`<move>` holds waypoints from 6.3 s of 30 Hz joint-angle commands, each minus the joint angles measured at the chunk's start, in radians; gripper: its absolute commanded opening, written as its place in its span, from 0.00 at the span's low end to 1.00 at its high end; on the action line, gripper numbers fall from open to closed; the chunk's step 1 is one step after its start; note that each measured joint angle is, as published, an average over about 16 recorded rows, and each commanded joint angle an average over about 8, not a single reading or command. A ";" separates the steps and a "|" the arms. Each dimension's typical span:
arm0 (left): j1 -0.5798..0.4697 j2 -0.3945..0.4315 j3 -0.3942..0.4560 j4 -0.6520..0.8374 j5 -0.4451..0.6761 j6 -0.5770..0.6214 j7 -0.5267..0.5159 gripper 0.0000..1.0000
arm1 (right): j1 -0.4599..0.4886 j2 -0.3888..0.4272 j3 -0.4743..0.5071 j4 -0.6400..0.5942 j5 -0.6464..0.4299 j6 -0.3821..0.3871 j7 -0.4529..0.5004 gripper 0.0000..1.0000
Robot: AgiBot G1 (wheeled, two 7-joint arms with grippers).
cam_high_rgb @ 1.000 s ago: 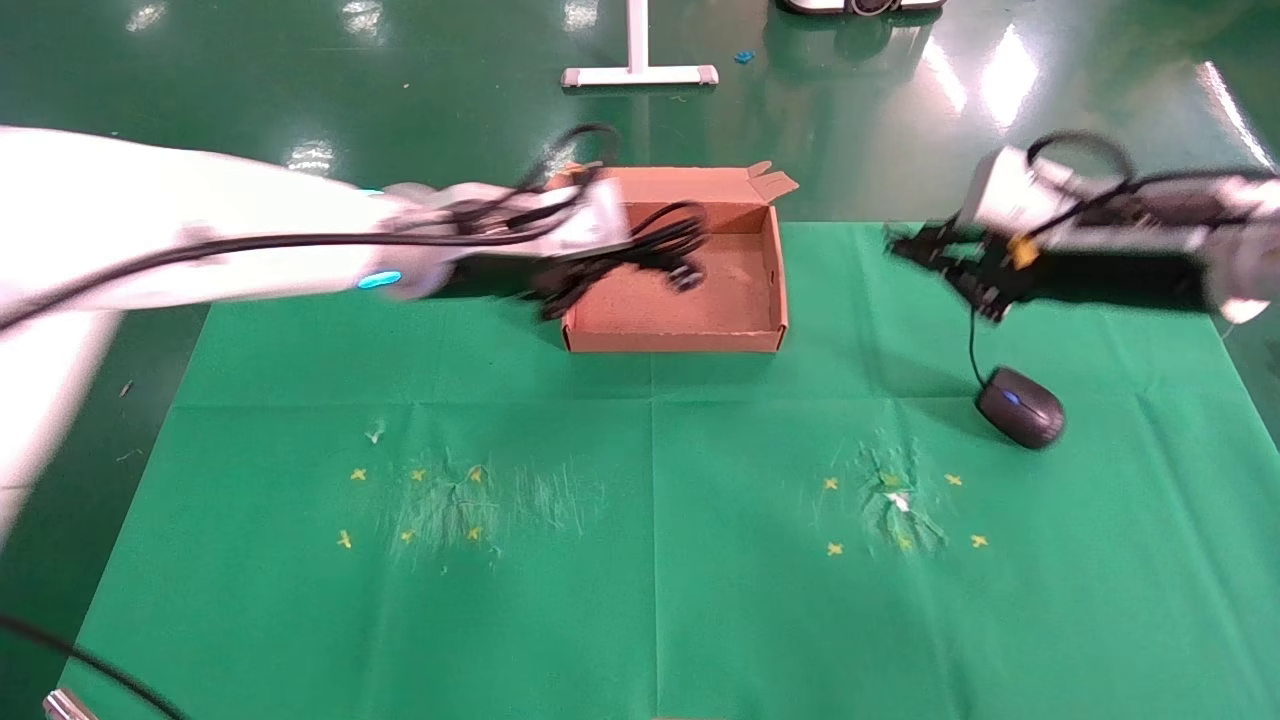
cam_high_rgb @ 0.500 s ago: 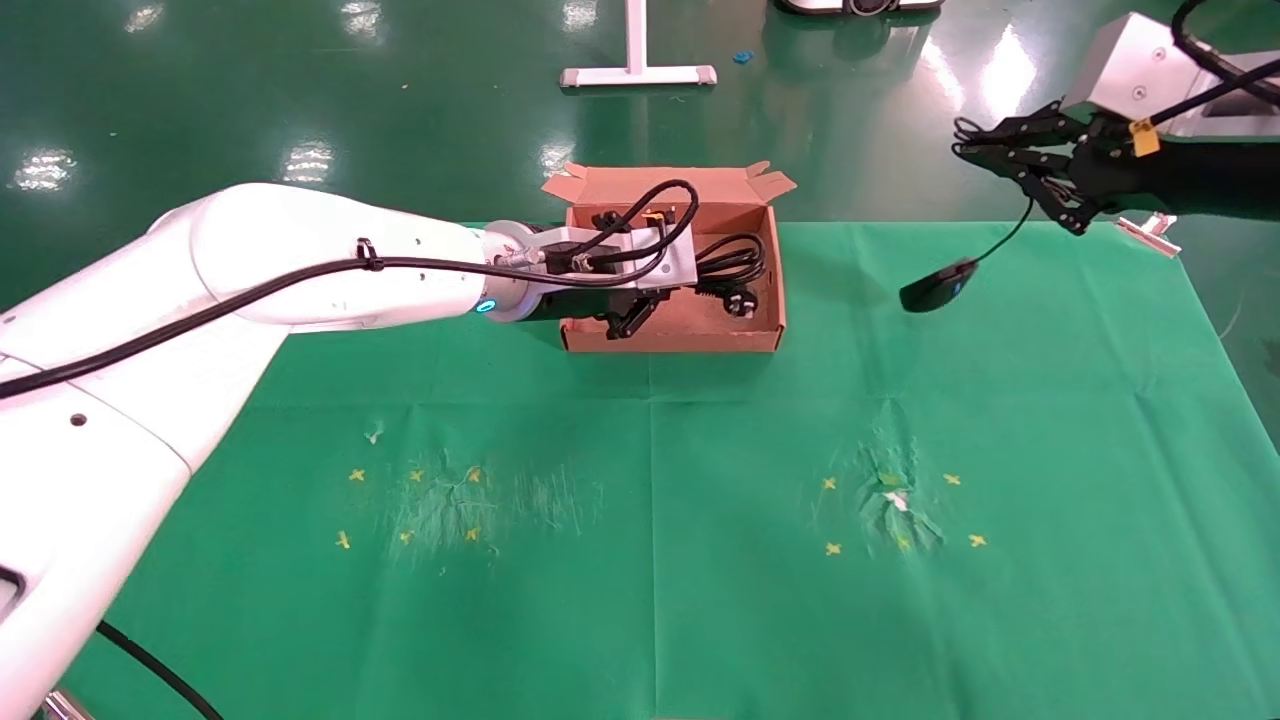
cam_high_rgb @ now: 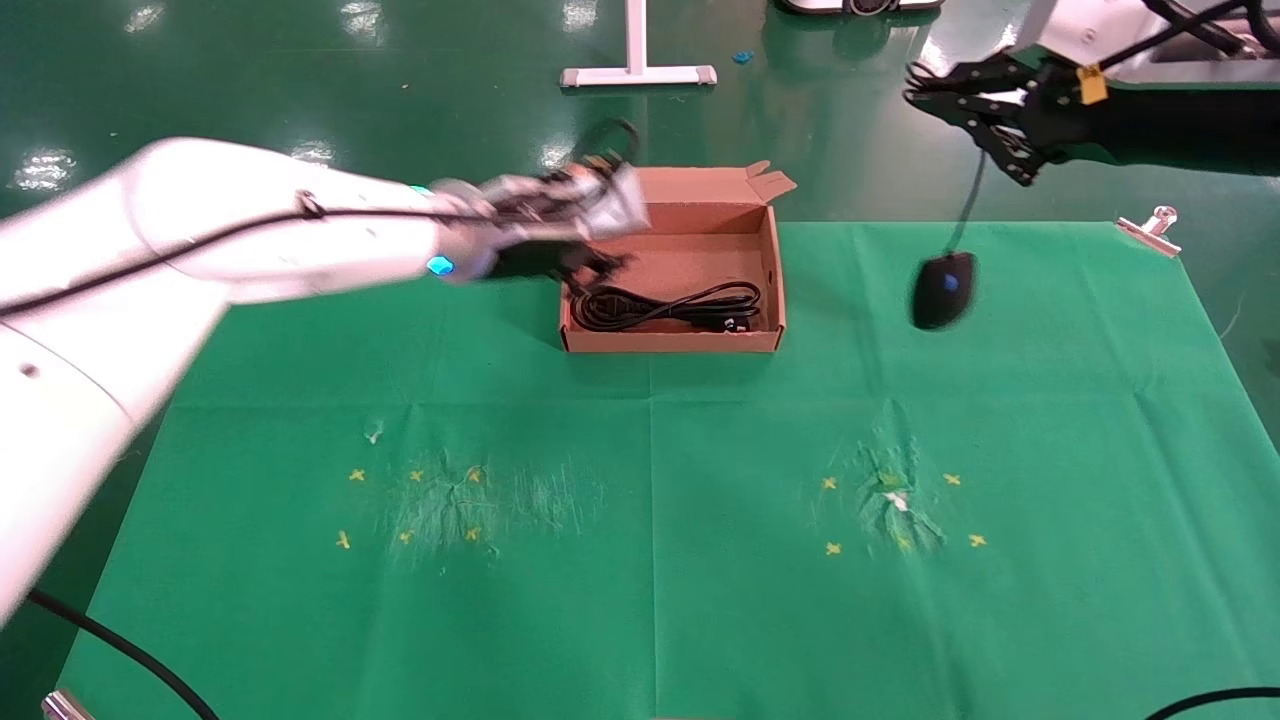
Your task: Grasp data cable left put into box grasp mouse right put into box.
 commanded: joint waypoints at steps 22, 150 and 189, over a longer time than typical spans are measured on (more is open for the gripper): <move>-0.106 -0.216 0.088 -0.110 0.214 -0.020 -0.317 1.00 | 0.085 -0.321 -0.106 -0.066 -0.026 -0.002 -0.070 0.00; 0.437 -0.568 -0.475 -0.616 -0.525 0.541 -0.256 1.00 | -0.548 0.180 0.164 0.193 0.924 -0.383 0.079 1.00; 0.700 -0.719 -0.772 -0.796 -0.952 0.816 -0.141 1.00 | -0.548 0.181 0.162 0.193 0.926 -0.382 0.078 1.00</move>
